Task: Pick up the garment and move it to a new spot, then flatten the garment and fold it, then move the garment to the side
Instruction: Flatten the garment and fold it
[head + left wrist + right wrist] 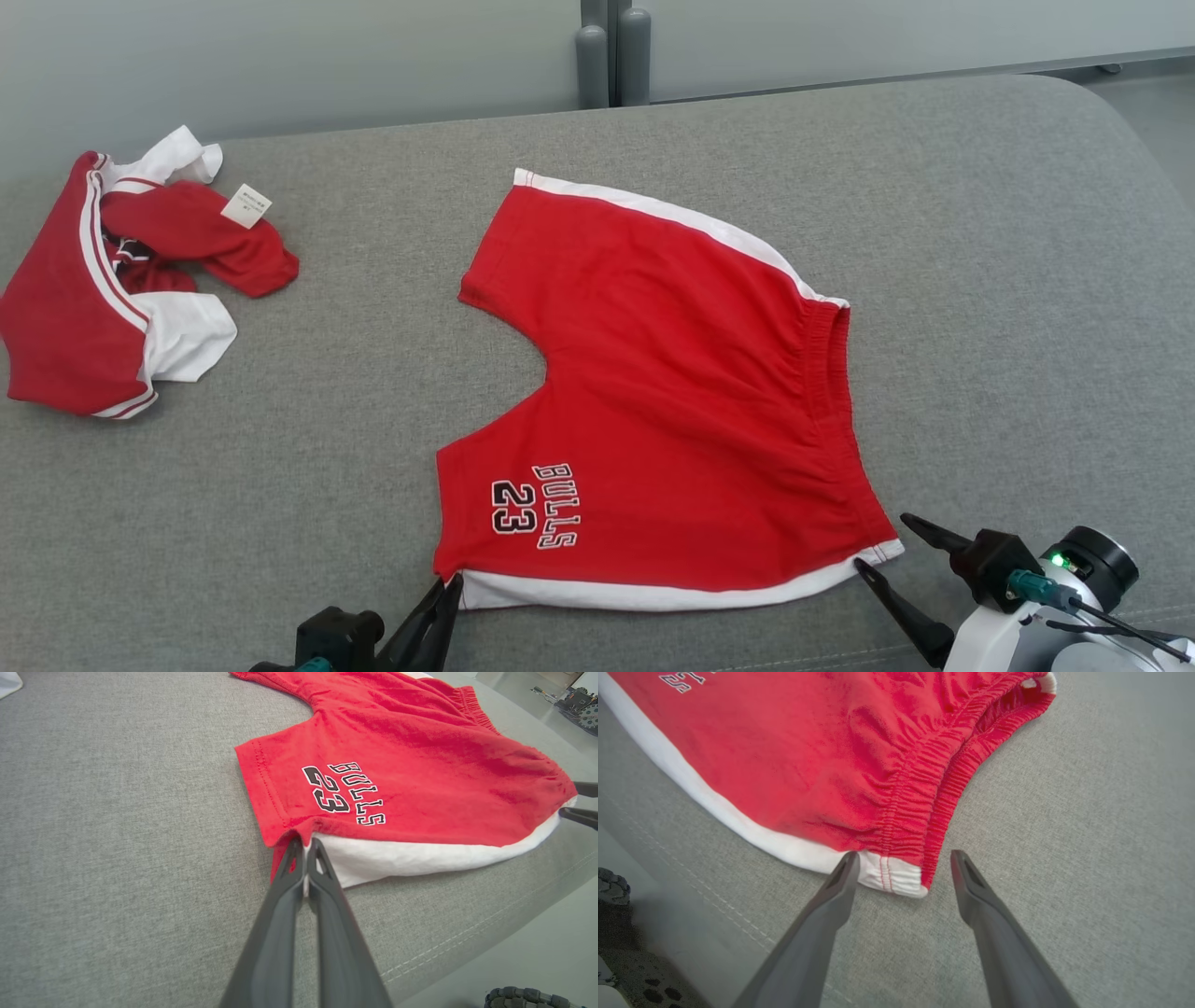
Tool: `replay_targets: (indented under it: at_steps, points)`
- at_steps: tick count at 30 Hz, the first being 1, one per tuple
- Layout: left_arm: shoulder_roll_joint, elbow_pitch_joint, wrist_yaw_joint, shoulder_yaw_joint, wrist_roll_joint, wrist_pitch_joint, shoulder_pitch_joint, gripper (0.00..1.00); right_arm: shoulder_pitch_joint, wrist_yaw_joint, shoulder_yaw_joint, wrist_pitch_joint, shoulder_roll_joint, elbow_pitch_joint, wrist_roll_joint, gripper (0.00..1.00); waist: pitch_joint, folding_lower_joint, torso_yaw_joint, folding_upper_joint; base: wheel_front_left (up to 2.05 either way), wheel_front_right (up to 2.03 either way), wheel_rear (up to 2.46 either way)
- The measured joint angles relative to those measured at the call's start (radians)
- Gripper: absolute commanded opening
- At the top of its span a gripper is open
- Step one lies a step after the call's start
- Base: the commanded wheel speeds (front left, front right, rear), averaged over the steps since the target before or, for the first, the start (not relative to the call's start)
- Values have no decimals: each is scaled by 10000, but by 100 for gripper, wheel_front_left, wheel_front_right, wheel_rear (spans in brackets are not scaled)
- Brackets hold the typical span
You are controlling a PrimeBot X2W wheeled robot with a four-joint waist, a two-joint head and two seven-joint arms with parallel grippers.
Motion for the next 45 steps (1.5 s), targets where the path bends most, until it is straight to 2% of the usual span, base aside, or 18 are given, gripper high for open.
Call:
replay_targets:
  at_steps: [4, 5, 8, 13, 14, 15, 26, 35, 45]
  points:
    - [-13, 2, 33, -29, 0, -33, 3, 0, -13, 86, 228, 65, -36, -13, -56, 98, 60, 0, -23, 0, 0, 0, 0]
    - [-19, 4, 33, -35, 0, -33, 3, 0, -20, 86, 249, 65, -21, -12, -54, 90, 66, 0, -22, 0, 0, 0, 0]
    - [-19, 15, 33, -38, 0, -31, 0, 0, -30, 86, 330, 67, 17, 29, -33, 49, 91, 0, -2, 0, 0, 0, 0]
    - [-19, 12, 33, 33, -2, -82, -27, 0, -110, 88, 380, 67, 29, 84, 50, 17, 183, 0, 94, 0, 0, 0, 0]
    - [-21, 6, 33, 71, -35, -144, -32, 0, -144, 88, 376, 67, 58, 82, 128, 5, 192, 0, 104, 0, 0, 0, 0]
    - [-29, -10, 35, 111, -92, -176, -46, 0, -179, 88, 360, 67, 96, 79, 211, 0, 195, 0, 109, 0, 0, 0, 0]
    - [-173, -543, 163, 635, -516, -575, -539, 0, -550, 90, -71, -40, 403, -566, 1202, 0, 21, 0, -62, 0, 0, 0, 0]
    - [-67, -746, 161, 892, -430, -658, -1925, 0, -1161, 90, -435, -54, 675, -963, 2176, 0, 36, 0, -157, 0, 0, 0, 0]
    - [167, 313, 75, 719, -136, 345, -4417, 0, -2595, 90, -575, 343, 1045, -805, 3668, 0, 502, 0, -338, 0, 0, 0, 0]
